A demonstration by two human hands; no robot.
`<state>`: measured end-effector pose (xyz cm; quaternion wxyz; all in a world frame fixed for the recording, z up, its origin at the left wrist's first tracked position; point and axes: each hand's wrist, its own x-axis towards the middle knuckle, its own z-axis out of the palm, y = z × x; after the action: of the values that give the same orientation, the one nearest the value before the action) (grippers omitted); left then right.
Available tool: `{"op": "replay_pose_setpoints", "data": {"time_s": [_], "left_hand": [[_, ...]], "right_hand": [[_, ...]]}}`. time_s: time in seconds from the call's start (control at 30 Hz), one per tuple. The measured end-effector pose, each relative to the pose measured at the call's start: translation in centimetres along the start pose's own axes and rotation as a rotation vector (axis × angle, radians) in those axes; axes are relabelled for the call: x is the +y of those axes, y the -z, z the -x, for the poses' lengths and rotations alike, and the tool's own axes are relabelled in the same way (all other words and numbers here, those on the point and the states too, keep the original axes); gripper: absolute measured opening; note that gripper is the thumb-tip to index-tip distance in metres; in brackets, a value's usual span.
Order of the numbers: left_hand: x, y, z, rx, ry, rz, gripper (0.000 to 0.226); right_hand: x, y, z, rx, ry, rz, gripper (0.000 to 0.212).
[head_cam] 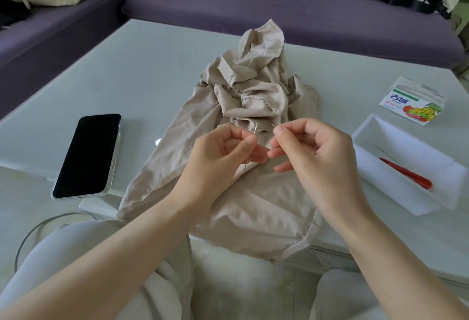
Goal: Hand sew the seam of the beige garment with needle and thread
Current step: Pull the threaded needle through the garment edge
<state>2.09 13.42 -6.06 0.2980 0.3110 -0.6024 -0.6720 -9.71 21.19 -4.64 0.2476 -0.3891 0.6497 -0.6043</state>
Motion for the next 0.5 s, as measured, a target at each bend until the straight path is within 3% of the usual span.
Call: {"op": "replay_pose_setpoints", "data": {"time_s": [0.5], "left_hand": [[0.16,-0.08,0.37,-0.021,0.006,0.134,0.008]], "right_hand": [[-0.39,-0.37,0.25,-0.019,0.01,0.025,0.015]]}}
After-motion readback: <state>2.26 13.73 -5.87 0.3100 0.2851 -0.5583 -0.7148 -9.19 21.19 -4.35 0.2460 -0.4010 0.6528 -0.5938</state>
